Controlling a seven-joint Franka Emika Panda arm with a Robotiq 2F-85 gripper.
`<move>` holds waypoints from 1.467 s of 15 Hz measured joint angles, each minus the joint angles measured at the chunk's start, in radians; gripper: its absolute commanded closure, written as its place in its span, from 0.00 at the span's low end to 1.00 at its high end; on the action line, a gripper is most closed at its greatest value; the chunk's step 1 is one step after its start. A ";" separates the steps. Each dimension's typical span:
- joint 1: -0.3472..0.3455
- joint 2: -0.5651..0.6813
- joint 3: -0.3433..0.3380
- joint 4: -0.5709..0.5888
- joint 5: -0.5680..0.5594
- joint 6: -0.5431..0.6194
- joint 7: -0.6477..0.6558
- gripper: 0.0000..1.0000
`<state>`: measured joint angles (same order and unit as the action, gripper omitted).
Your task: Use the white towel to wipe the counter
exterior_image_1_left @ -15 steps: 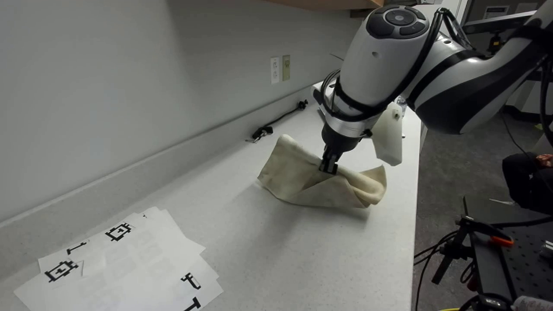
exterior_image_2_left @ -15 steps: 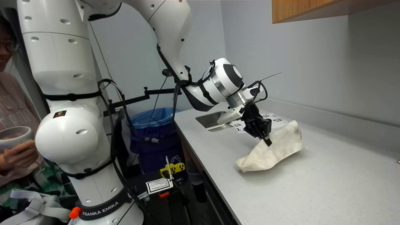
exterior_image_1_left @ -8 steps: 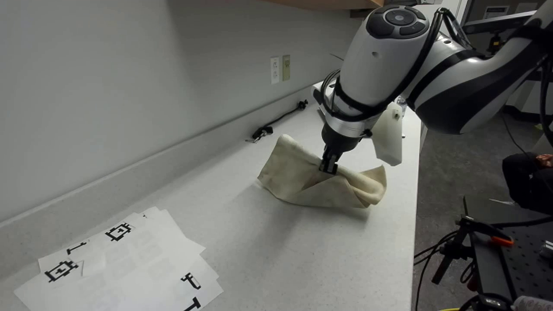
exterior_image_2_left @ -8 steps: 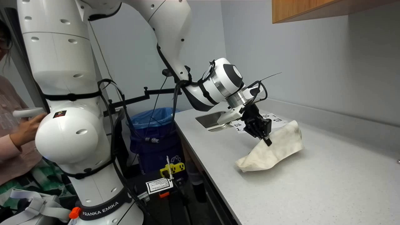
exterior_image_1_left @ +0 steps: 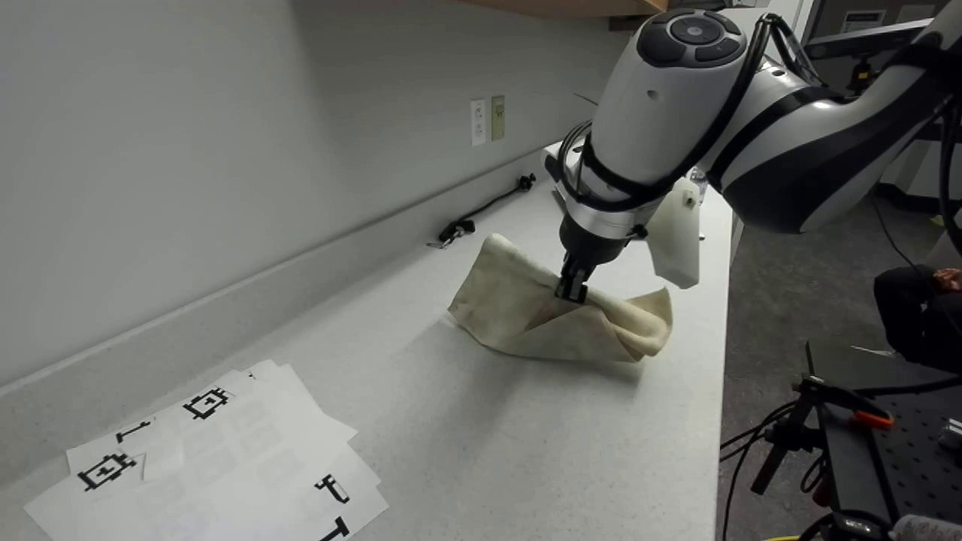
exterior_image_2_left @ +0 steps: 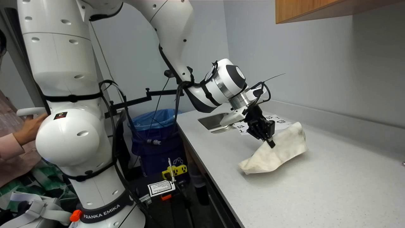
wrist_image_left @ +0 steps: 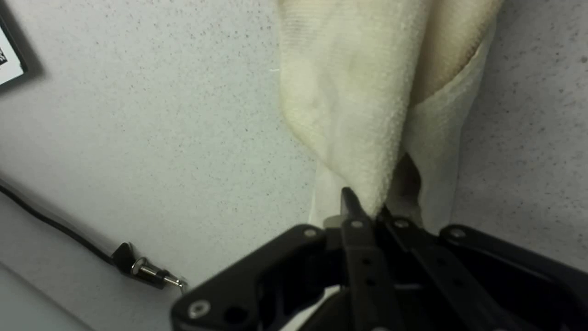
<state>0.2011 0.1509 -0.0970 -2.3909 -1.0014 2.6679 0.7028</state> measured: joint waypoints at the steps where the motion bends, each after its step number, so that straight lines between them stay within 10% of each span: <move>1: 0.000 0.000 0.000 0.000 0.000 0.000 0.000 0.96; 22: -0.069 0.009 -0.144 -0.032 0.008 0.002 0.234 0.99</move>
<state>0.1323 0.1598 -0.2414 -2.4229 -0.9937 2.6699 0.9369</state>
